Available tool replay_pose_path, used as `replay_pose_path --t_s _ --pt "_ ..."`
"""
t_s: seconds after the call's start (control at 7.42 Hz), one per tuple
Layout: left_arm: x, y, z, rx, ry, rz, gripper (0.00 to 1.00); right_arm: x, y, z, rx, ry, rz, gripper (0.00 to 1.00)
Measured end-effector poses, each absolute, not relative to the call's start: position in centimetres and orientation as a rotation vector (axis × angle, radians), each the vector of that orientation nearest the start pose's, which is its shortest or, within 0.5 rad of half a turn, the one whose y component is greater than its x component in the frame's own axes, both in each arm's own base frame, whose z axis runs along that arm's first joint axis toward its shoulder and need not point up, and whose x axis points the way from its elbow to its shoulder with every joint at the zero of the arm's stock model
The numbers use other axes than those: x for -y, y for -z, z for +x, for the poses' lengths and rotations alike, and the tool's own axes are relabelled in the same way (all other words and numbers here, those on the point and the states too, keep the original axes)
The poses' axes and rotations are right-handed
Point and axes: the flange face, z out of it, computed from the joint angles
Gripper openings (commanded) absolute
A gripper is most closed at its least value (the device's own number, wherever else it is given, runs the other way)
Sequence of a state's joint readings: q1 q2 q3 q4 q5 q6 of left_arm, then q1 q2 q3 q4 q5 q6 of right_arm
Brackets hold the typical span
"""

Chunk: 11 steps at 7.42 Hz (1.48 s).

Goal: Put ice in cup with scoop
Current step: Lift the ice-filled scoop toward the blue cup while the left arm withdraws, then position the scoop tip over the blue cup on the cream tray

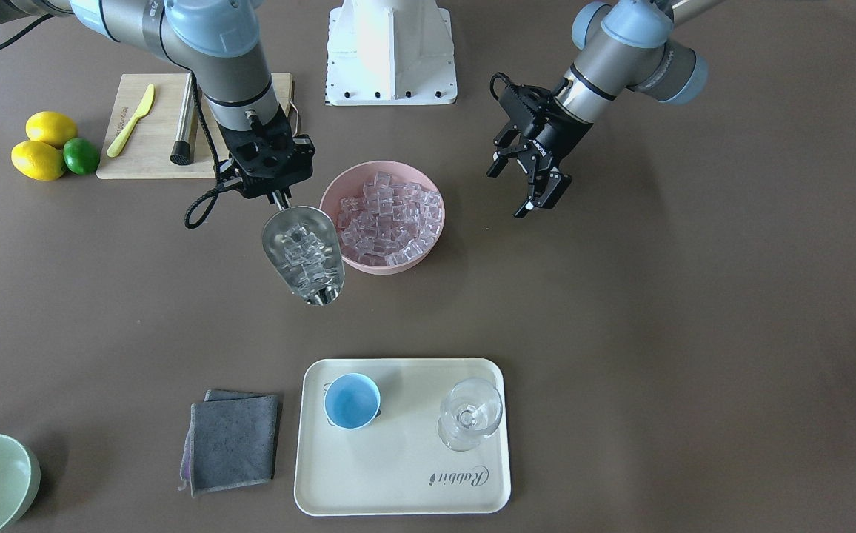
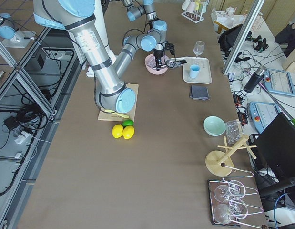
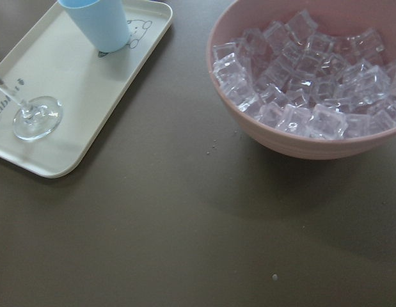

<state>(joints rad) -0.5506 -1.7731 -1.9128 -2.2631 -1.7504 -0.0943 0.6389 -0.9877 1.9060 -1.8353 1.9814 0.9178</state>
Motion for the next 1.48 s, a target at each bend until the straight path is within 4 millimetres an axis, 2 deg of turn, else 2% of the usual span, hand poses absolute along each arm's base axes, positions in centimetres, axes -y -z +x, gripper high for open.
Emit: replay_pose_path --t_s 0.13,0.27,0.4,0.54,0.81,0.94,1.21,1.48 --pt "39.1 -31.3 38.3 -0.793 -0.891 0.979 0.98 44.5 -21.7 -42.7 0.768 0.08 0.019 0.0" --pt "40.1 -32.1 35.3 -0.795 -0.877 0.941 0.98 45.3 -21.7 -42.4 0.785 0.064 -0.022 0.0" --pt "41.9 -34.0 31.8 -0.814 -0.858 0.871 0.98 46.5 -21.4 -42.2 0.806 0.071 -0.058 0.0" --pt "43.4 -36.3 28.0 -0.84 -0.829 0.783 0.98 48.7 -21.5 -42.1 0.835 0.101 -0.109 0.0" --pt "45.5 -40.3 21.0 -0.845 -0.722 0.636 0.98 52.6 -20.4 -43.9 0.871 0.14 -0.181 0.0" --pt "46.1 -41.5 18.5 -0.831 -0.671 0.589 0.98 54.0 -19.2 -45.3 0.888 0.148 -0.221 0.0" --pt "46.4 -44.2 13.8 -0.815 -0.577 0.531 0.98 55.8 -17.5 -47.3 0.919 0.15 -0.303 0.0" --pt "46.5 -48.1 7.8 -0.854 -0.453 0.459 0.98 57.9 -15.9 -48.6 0.949 0.143 -0.377 0.0"
